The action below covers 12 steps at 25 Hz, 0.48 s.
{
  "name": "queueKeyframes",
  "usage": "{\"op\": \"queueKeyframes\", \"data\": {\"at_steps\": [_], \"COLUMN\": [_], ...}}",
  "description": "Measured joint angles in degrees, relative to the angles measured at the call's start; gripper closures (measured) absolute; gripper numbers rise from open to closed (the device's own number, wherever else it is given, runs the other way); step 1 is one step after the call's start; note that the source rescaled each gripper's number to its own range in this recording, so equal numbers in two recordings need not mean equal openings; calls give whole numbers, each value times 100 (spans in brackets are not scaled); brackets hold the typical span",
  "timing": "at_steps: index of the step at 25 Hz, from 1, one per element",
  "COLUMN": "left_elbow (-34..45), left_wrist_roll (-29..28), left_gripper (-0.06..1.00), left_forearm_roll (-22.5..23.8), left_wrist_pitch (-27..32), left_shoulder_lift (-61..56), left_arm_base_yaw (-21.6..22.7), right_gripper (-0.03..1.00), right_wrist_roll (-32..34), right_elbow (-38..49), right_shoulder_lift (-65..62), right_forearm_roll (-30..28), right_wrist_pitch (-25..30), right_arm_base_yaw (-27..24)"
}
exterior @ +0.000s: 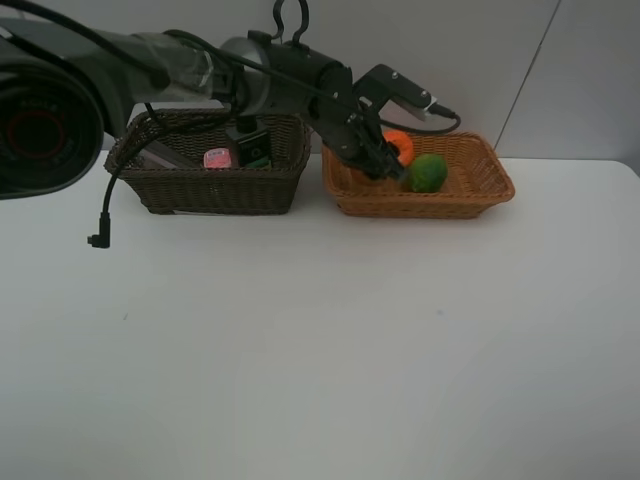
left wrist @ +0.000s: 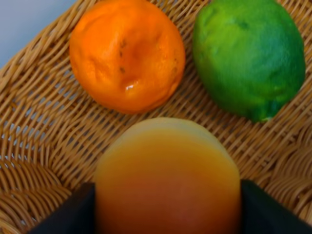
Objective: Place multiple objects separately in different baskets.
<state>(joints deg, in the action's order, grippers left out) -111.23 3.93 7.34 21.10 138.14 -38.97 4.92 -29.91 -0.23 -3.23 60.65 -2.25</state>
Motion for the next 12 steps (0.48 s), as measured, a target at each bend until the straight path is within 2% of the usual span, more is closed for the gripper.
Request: {"op": "queueKeyframes", "data": {"at_steps": [2, 4, 9, 12], "left_elbow": [0, 0, 0, 0], "left_wrist_roll": [-5, -10, -12, -147], "left_gripper": [4, -3, -6, -6], "left_forearm_roll": [0, 0, -34, -108], "left_wrist_pitch": [66, 71, 381, 1042], "left_shoulder_lift": [0, 0, -182, -511], "left_arm_base_yaw": [0, 0, 0, 11], "right_gripper": [-1, -1, -1, -1], "right_wrist_roll": [0, 0, 0, 0], "right_elbow": [0, 0, 0, 0], "right_shoulder_lift": [0, 0, 0, 0], "right_forearm_roll": [0, 0, 0, 0], "right_wrist_pitch": [0, 0, 0, 0], "right_arm_base_yaw": [0, 0, 0, 0]}}
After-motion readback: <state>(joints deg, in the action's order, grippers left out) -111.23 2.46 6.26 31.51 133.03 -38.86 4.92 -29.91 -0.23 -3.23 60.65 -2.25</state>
